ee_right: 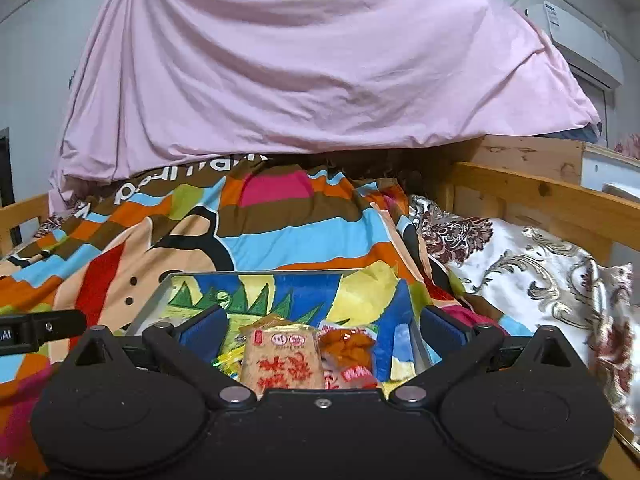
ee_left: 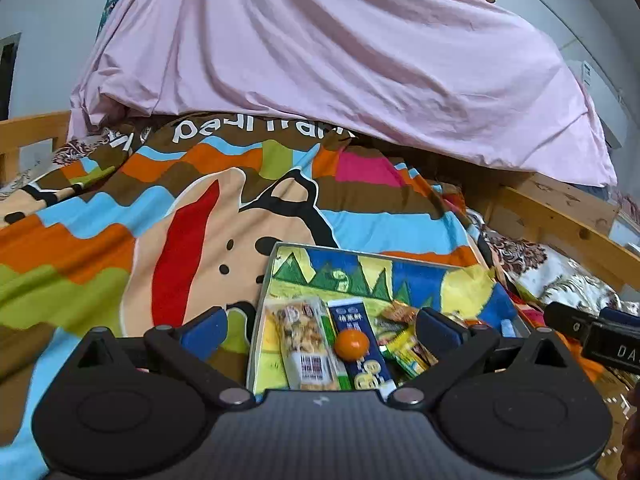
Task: Organize snacks
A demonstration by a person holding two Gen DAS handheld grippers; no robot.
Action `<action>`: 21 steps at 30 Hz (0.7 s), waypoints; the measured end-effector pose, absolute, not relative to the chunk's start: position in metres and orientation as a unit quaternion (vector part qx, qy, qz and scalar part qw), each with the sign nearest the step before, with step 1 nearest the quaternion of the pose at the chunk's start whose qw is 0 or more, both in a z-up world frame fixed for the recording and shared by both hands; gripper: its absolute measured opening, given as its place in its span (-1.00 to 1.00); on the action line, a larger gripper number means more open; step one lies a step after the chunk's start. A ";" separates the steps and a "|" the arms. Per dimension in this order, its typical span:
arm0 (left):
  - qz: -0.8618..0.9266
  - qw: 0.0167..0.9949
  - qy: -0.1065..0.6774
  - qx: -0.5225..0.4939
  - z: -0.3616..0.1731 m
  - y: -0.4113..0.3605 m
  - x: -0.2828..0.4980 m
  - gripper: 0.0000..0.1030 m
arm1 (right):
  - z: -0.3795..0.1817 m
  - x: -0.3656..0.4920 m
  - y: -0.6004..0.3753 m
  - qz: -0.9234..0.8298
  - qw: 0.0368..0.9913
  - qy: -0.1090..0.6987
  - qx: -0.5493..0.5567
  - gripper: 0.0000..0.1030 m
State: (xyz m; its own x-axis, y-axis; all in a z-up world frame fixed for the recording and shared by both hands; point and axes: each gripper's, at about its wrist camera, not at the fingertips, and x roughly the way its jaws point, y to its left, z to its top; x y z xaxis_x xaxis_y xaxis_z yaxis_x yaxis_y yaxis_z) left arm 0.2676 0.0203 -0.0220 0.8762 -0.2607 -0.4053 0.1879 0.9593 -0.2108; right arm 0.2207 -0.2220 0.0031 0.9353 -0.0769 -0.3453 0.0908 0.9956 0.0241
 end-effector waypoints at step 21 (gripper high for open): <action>-0.107 0.961 0.254 -0.017 -0.018 0.027 0.168 0.99 | 0.005 0.121 -0.215 -0.026 0.976 0.218 0.000 0.99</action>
State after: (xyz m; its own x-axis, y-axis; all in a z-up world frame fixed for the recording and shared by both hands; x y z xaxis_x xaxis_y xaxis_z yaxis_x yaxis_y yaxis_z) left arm 0.1676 0.0266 -0.0179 0.8482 -0.2144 -0.4843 0.1977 0.9765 -0.0861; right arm 0.1210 -0.2148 0.0048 0.9036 -0.0514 -0.4253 0.0516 0.9986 -0.0112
